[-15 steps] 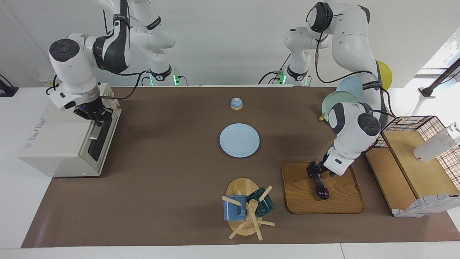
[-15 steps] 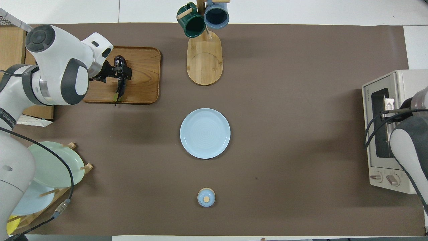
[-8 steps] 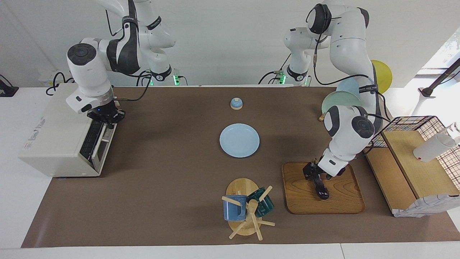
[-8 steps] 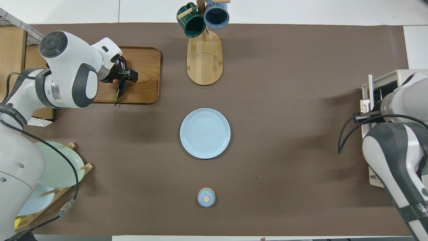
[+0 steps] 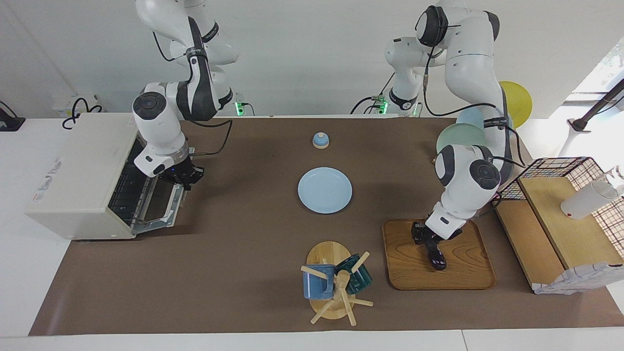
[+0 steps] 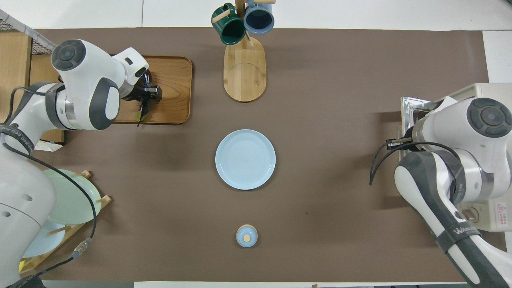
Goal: Put eggplant into oven
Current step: 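Grasp the eggplant with the left gripper while the right gripper reaches the oven, then carry the eggplant to the blue plate while the right gripper opens the oven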
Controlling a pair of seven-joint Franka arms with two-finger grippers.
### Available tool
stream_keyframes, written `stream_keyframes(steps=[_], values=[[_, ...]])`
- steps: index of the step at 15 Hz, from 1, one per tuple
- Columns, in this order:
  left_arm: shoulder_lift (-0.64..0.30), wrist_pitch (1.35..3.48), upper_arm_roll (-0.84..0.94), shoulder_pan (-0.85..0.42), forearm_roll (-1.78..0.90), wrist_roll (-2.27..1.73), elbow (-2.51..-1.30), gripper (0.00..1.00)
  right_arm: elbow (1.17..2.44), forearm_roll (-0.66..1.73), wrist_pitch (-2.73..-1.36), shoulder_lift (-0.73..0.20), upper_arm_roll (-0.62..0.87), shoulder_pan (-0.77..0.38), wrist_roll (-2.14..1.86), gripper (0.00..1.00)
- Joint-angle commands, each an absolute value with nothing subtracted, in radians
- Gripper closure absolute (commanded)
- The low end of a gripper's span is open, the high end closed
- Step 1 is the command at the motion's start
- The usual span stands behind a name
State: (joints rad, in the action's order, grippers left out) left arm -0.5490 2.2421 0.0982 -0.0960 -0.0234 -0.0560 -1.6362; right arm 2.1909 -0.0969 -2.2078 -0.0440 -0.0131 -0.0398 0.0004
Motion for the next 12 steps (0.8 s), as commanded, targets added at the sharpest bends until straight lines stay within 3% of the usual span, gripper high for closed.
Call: stream_keyframes(steps=[1,4,8,12], values=[[-0.538,2.212,0.089,-0.094,-0.009,-0.046,-1.628,1.00,2.218,-0.127,-2.285,-0.090,-0.043,-0.032,-0.015,1.00],[-0.528,2.174,0.091,-0.095,-0.034,-0.073,-1.606,1.00,2.232,-0.104,-2.310,-0.112,-0.044,-0.026,-0.015,1.00],[-0.369,2.007,0.094,-0.113,-0.066,-0.198,-1.632,1.00,2.240,-0.080,-2.310,-0.120,-0.044,-0.026,-0.015,1.00],[-0.267,1.875,0.095,-0.257,-0.066,-0.389,-1.647,1.00,2.252,-0.078,-2.330,-0.118,-0.041,-0.041,-0.008,1.00]])
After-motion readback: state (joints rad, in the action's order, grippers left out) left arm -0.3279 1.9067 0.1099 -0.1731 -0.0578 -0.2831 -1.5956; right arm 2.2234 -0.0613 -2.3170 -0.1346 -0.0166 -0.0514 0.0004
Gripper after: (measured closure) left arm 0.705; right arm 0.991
